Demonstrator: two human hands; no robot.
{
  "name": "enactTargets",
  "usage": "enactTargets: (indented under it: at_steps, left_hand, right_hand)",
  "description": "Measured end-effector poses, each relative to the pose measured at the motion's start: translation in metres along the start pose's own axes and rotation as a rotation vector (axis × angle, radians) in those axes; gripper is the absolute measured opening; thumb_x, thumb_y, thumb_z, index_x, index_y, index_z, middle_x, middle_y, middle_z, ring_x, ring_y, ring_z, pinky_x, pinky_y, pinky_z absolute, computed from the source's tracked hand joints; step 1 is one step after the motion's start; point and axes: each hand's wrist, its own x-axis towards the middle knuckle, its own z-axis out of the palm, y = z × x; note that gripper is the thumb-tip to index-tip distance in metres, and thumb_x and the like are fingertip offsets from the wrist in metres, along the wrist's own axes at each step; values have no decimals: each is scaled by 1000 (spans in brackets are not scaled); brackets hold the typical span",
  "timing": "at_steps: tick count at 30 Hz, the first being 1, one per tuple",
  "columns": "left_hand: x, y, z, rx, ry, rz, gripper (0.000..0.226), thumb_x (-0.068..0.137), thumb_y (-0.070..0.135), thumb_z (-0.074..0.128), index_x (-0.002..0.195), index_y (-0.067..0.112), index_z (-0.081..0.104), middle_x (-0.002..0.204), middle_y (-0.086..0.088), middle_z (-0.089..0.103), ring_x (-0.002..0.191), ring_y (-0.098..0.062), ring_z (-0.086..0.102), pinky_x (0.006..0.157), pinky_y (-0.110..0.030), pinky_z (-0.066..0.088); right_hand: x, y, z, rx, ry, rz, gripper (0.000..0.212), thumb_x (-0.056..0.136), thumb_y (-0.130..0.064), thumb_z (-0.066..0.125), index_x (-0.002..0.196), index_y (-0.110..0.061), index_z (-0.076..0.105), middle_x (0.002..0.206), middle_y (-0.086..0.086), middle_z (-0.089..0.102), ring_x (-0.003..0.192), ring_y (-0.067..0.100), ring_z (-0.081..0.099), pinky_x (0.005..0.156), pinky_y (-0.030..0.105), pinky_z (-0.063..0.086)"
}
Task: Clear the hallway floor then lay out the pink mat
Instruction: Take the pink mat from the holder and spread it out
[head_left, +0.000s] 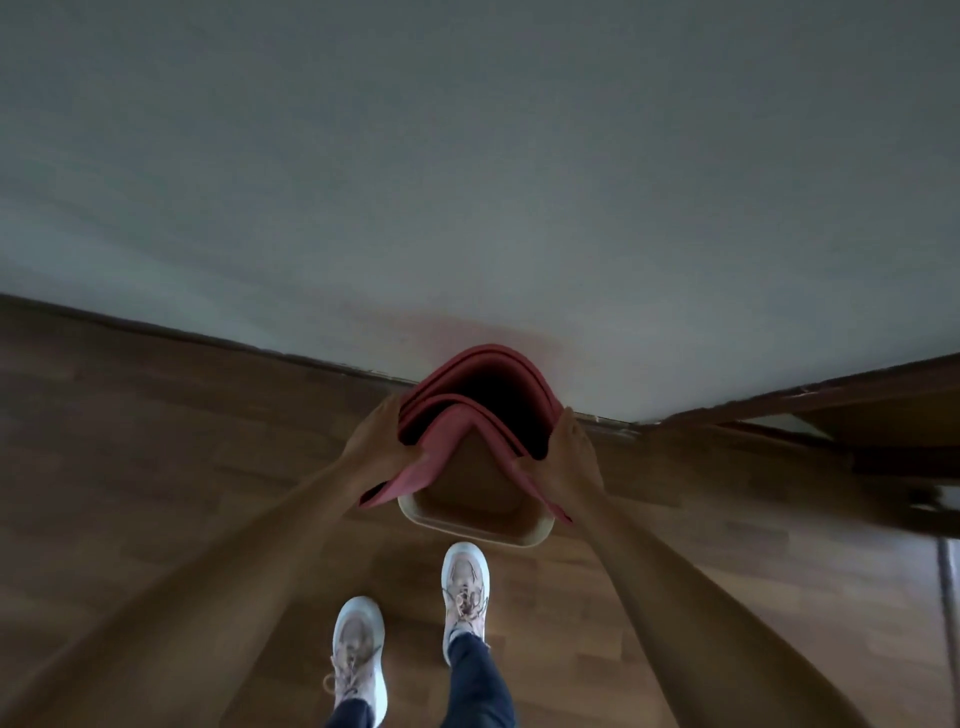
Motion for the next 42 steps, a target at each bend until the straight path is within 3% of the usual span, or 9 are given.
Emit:
enactTargets:
  at_steps: [6, 13, 18, 22, 28, 30, 34, 38, 42]
  left_hand:
    - [17, -8, 12, 31, 65, -67, 57, 79, 11, 55, 133, 26, 46, 114, -7, 65, 101, -31, 61, 79, -34, 49]
    - [20, -6, 16, 165, 182, -61, 43, 86, 6, 46, 124, 25, 55, 106, -8, 68, 94, -30, 63, 68, -31, 46]
    - [9, 3, 5, 192, 237, -27, 44, 90, 8, 43, 122, 34, 58, 109, 0, 69, 94, -25, 64, 70, -29, 47]
    - [-11, 11, -19, 201, 241, 24, 38, 90, 14, 44, 116, 36, 61, 105, 2, 69, 94, -24, 64, 68, -30, 47]
    - [-63, 13, -69, 191, 278, 100, 31, 90, 14, 44, 106, 33, 63, 95, 4, 69, 87, -21, 64, 66, -29, 46]
    - [-91, 12, -89, 182, 308, 116, 30, 90, 15, 47, 108, 32, 64, 96, 4, 69, 87, -20, 64, 68, -29, 47]
    - [-156, 2, -131, 124, 348, 134, 26, 85, 22, 59, 109, 32, 63, 89, 7, 68, 81, -16, 64, 73, -34, 54]
    - [-237, -27, -175, 88, 498, 121, 25, 78, 26, 67, 102, 33, 65, 86, 9, 68, 76, -13, 60, 60, -23, 42]
    - [-314, -70, -206, 80, 636, 65, 20, 77, 34, 68, 97, 32, 64, 85, 7, 69, 80, -17, 62, 64, -26, 43]
  right_hand:
    - [17, 1, 6, 34, 68, -97, 81, 86, -46, 53, 147, -7, 16, 135, 12, 49, 115, 33, 55, 86, 40, 50]
    - [22, 1, 6, -186, 111, -177, 29, 91, -18, 41, 119, -13, 41, 111, 10, 63, 95, 32, 63, 68, 34, 45]
    - [5, -3, -17, -196, 99, -237, 34, 94, -20, 42, 128, -15, 39, 110, 10, 65, 95, 31, 64, 75, 39, 53]
    - [-15, -19, -37, -232, 130, -280, 33, 94, -14, 38, 127, -13, 44, 117, 11, 61, 102, 32, 62, 78, 36, 47]
    - [-62, -63, -68, -377, 187, -376, 21, 98, -15, 34, 113, -11, 48, 99, 9, 64, 80, 25, 61, 67, 31, 44]
    - [-88, -84, -79, -411, 213, -419, 21, 97, -13, 33, 111, -11, 49, 93, 7, 63, 70, 21, 55, 63, 30, 42]
    - [-145, -133, -100, -518, 243, -521, 24, 91, -8, 34, 110, -10, 50, 94, 11, 63, 76, 27, 59, 63, 32, 44]
    - [-215, -197, -103, -610, 309, -622, 25, 88, -6, 35, 106, -8, 52, 96, 14, 63, 79, 30, 59, 65, 33, 42]
    - [-277, -253, -77, -649, 364, -751, 26, 87, -6, 36, 105, -8, 54, 98, 16, 63, 87, 34, 60, 67, 32, 39]
